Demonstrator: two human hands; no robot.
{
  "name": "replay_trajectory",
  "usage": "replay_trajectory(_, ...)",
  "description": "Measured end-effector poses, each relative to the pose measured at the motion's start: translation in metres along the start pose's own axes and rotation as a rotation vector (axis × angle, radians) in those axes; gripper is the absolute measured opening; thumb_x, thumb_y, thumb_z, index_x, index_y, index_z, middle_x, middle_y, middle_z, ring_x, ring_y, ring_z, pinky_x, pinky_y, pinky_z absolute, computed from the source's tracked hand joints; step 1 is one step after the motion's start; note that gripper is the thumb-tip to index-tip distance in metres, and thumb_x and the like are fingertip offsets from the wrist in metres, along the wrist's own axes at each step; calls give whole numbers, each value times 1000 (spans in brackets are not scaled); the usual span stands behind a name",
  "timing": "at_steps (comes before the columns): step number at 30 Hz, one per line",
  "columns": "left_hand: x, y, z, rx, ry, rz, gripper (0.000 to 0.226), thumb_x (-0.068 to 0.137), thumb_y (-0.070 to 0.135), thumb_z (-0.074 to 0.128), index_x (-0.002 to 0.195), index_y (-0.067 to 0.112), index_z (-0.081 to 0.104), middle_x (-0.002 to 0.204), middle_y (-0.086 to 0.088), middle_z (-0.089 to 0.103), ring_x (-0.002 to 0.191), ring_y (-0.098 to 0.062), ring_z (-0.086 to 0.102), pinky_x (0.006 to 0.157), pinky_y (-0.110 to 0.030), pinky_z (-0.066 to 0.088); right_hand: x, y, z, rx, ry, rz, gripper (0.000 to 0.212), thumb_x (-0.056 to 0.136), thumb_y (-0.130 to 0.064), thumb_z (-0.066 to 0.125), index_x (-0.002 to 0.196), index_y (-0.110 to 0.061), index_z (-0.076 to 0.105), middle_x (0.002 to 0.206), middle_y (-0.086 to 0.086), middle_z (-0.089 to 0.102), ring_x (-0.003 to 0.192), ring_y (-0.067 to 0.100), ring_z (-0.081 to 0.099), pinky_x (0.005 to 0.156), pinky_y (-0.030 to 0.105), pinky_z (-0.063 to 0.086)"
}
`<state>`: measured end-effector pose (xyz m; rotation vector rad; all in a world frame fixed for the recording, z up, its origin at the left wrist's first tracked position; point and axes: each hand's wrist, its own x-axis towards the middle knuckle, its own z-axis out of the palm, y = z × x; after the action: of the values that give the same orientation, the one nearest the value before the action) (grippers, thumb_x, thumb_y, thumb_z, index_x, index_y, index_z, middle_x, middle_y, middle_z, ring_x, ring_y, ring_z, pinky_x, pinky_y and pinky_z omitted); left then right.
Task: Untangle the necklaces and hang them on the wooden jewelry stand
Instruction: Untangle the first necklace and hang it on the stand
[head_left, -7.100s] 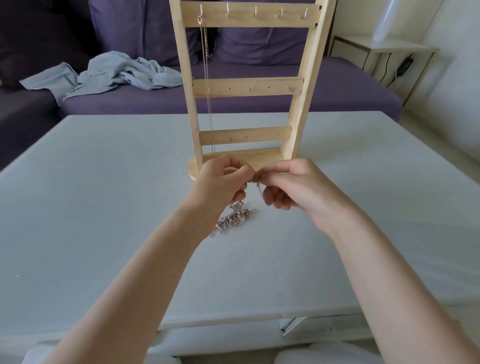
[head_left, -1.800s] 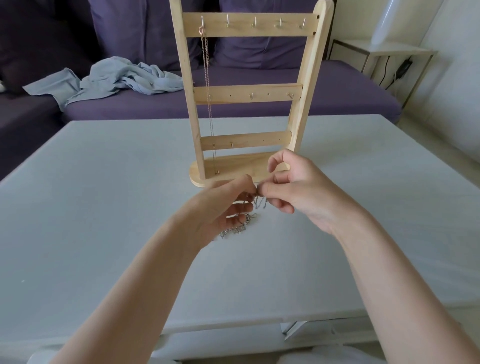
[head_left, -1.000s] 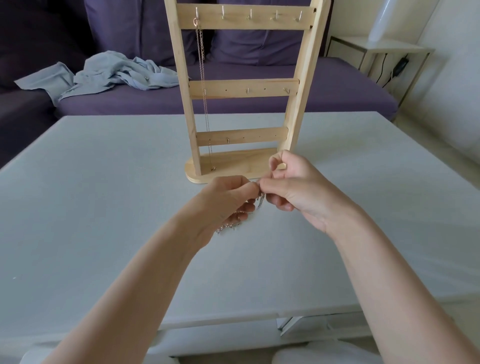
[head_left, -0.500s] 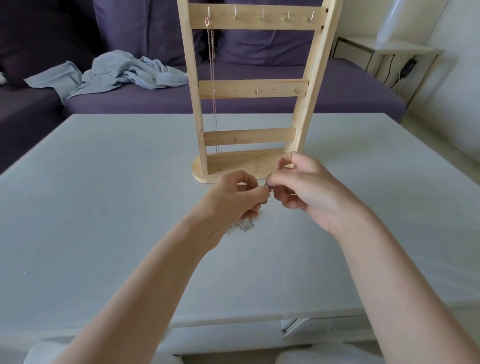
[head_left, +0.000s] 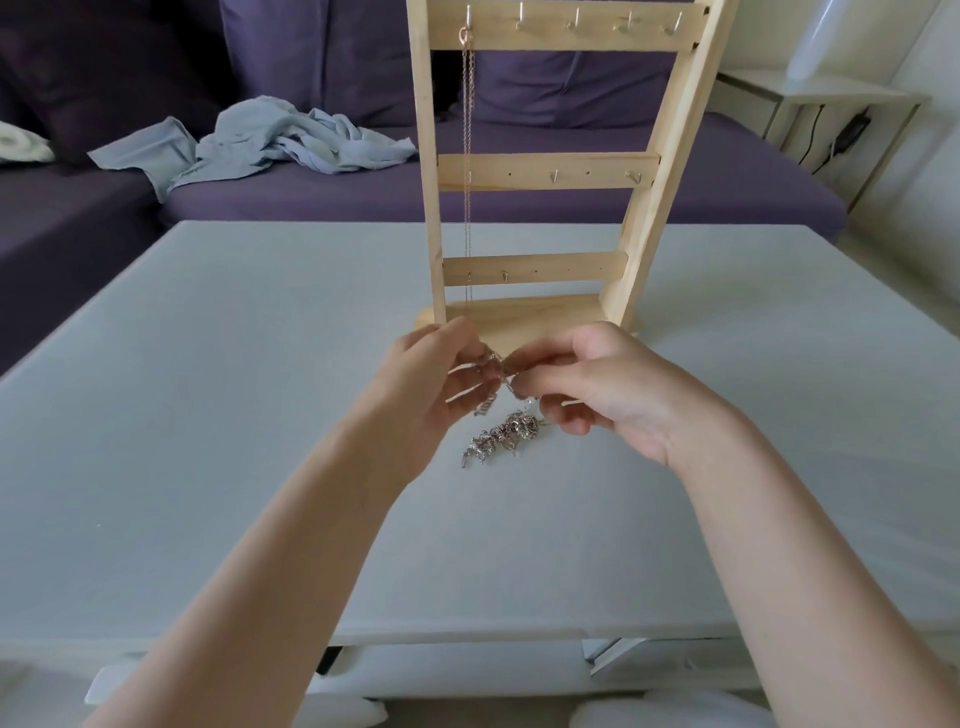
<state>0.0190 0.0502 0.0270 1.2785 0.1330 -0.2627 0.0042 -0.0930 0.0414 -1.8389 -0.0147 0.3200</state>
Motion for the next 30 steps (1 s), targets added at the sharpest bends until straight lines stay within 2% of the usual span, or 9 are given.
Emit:
replay_trajectory(3, -2, 0, -1, 43, 60, 77, 17, 88, 1, 44, 73, 8, 45, 65, -3, 51, 54, -15, 55, 56, -23, 50, 3, -1, 6, -28, -27, -14, 17, 78, 5, 65, 73, -11, 67, 60, 1, 59, 45, 10, 45, 40, 18, 33)
replay_trajectory(8, -3, -1, 3, 331, 188, 281, 14, 87, 3, 46, 80, 14, 45, 61, 0, 58, 50, -10, 53, 53, -21, 43, 3, 0, 8, -17, -50, -25, 10, 80, -4, 69, 72, -10, 68, 65, -1, 66, 47, 7, 48, 42, 16, 35)
replay_trajectory(10, -2, -2, 4, 381, 227, 306, 14, 88, 6, 45, 79, 16, 45, 62, 0, 58, 45, -4, 51, 50, -16, 41, 1, -1, 6, -6, -88, -31, 10, 81, -9, 69, 71, -10, 70, 76, 2, 70, 51, 7, 51, 44, 16, 36)
replay_trajectory(13, -1, -3, 5, 359, 203, 271, 11, 89, 7, 47, 81, 14, 46, 59, 1, 55, 49, -10, 48, 55, -22, 41, -2, -2, 5, 55, -145, -20, 10, 82, -10, 67, 72, -10, 71, 80, 6, 72, 51, 7, 52, 43, 15, 36)
replay_trajectory(15, -1, -2, 3, 299, 155, 249, 11, 89, 4, 47, 83, 13, 47, 57, 3, 54, 53, -14, 46, 57, -26, 38, -3, -2, 3, 140, -100, 8, 9, 84, -9, 65, 76, -9, 68, 75, 7, 72, 47, 7, 51, 42, 15, 36)
replay_trajectory(18, -3, 3, 2, 274, 78, 270, 16, 89, 0, 47, 83, 15, 48, 62, 3, 53, 52, -11, 47, 52, -20, 36, -2, -2, -3, 246, 10, 38, 8, 83, -2, 65, 80, -8, 62, 70, 8, 71, 44, 8, 49, 39, 15, 36)
replay_trajectory(23, -6, 0, 5, 476, 4, 385, 18, 89, -1, 45, 87, 17, 47, 77, 2, 51, 49, -3, 56, 46, -15, 35, -1, 2, -9, 314, 134, 35, 12, 82, 1, 65, 81, -9, 59, 68, 5, 71, 45, 7, 49, 40, 14, 37)
replay_trajectory(26, -4, -2, 5, 553, 19, 418, 18, 89, 2, 47, 87, 20, 47, 81, 5, 53, 50, -3, 59, 48, -15, 36, -1, 5, -11, 270, 159, 12, 11, 82, 2, 66, 84, -8, 61, 69, 6, 71, 46, 7, 50, 43, 15, 39)
replay_trajectory(30, -2, -2, 5, 542, 77, 407, 18, 88, 3, 48, 84, 21, 48, 79, 4, 54, 46, -1, 54, 50, -19, 37, -2, 8, -14, 195, 201, -31, 7, 84, -1, 65, 81, -7, 65, 67, 4, 70, 47, 7, 51, 45, 15, 40)
